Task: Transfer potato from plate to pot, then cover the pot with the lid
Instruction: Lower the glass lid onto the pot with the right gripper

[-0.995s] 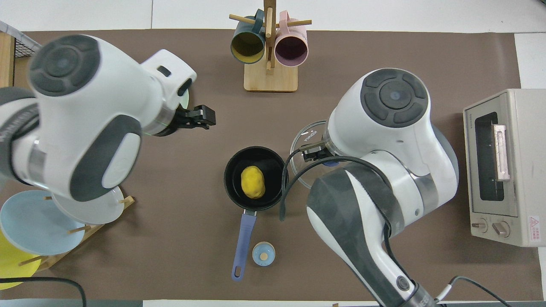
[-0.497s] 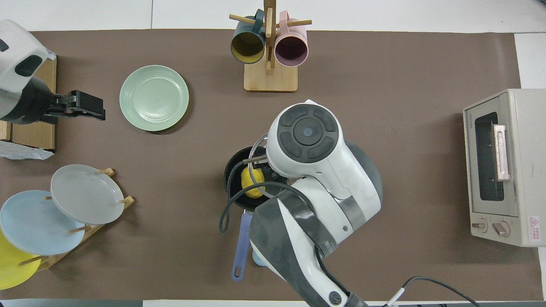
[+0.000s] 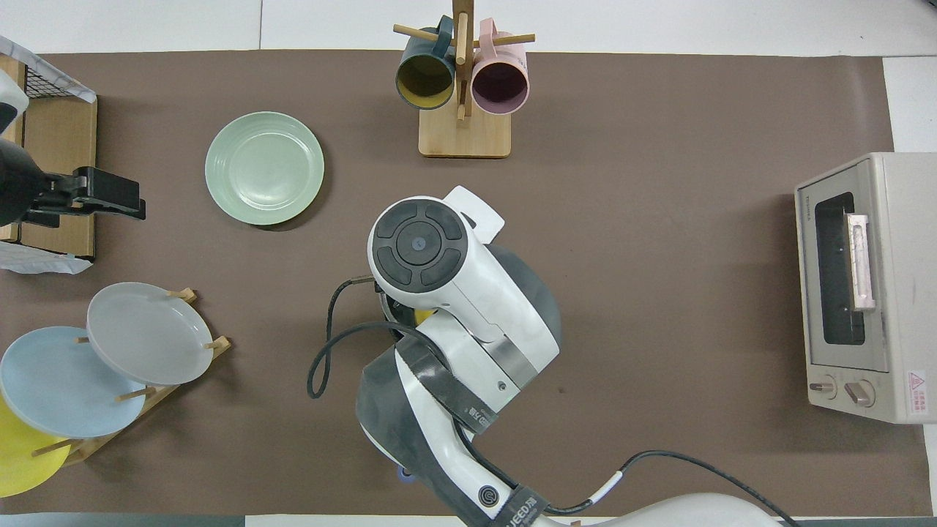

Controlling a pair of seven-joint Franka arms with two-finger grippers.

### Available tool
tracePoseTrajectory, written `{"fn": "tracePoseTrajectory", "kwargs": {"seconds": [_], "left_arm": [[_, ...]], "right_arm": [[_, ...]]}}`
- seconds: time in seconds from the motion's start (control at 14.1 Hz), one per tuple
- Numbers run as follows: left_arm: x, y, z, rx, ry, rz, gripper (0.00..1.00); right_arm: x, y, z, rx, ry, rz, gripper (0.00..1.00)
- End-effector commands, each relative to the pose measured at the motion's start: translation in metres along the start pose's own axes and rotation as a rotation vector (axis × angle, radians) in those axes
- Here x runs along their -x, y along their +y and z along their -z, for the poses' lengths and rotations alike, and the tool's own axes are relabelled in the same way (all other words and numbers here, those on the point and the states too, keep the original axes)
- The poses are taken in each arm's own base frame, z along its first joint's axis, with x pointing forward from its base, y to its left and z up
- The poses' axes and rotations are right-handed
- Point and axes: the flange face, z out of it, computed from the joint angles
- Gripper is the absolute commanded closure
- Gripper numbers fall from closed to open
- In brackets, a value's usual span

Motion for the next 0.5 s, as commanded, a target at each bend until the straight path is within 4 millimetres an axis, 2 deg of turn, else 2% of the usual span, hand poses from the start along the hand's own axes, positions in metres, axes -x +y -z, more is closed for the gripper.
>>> {"fn": "tracePoseTrajectory", "kwargs": {"seconds": [0.0, 0.14, 0.28, 0.43], "left_arm": [[0.008, -0.007, 0.003, -0.028, -0.005, -0.015, 0.00], [0.005, -0.007, 0.006, -0.054, 0.001, -0.021, 0.00], [0.004, -0.011, 0.009, -0.070, 0.006, -0.053, 0.00], [0.007, -0.013, 0.005, -0.069, 0.000, -0.075, 0.00]], "right_arm": [[-0.002, -0.004, 0.003, -0.003, 0.025, -0.026, 1.00], [-0.004, -0.004, 0.001, -0.013, 0.036, -0.026, 1.00], [-0.005, -0.002, -0.015, -0.021, 0.046, -0.029, 1.00], [0.001, 0.000, -0.020, -0.007, 0.026, -0.029, 1.00]]}}
